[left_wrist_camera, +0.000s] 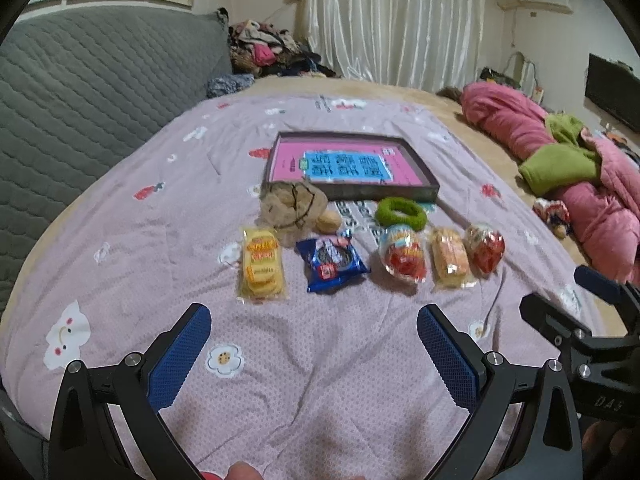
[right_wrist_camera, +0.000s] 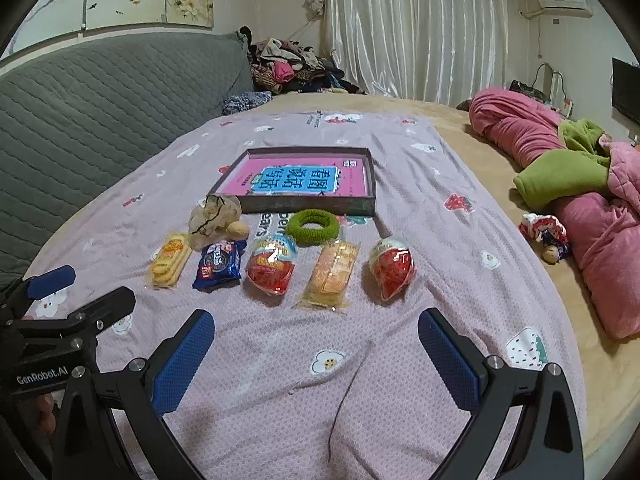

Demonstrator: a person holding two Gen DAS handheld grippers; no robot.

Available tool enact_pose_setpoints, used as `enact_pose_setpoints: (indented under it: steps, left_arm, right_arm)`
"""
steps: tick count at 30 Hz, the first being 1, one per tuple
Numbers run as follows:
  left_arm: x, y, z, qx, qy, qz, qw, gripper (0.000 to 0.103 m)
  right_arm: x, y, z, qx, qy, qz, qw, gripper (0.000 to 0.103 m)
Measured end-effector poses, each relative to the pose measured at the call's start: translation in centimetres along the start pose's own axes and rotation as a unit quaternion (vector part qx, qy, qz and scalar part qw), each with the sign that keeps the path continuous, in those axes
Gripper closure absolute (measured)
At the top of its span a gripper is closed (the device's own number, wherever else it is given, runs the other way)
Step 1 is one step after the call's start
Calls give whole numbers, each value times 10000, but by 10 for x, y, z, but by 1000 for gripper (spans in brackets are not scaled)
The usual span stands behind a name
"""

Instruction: Organize objects

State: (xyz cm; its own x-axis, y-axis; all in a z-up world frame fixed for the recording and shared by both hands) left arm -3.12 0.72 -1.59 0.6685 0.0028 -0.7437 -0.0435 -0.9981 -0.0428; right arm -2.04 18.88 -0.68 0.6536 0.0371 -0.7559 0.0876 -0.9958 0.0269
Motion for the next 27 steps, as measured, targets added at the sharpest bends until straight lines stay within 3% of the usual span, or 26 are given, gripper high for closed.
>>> enact_pose_setpoints:
  steps: [18, 27]
  left_arm:
    - [-33, -3, -5, 76, -195, -127, 9997, 0]
    - [-42, -30, 19, -64, -157, 223, 9996, 0]
  right_arm:
    - [-24, -21, -11, 38, -266, -23, 9996, 0]
    - [-29, -38, 2, 129, -231, -7, 9996, 0]
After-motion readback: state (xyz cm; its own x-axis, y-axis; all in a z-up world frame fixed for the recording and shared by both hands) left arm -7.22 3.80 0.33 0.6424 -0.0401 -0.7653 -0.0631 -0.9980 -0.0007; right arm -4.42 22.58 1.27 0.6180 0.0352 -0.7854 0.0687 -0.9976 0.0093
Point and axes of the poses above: each gripper's, at about its wrist camera, not at the fingertips, and z roughly the way its jaws point, y to its left, x to its underside, the point moved 5 cm from there along z, roughly the way its jaws point
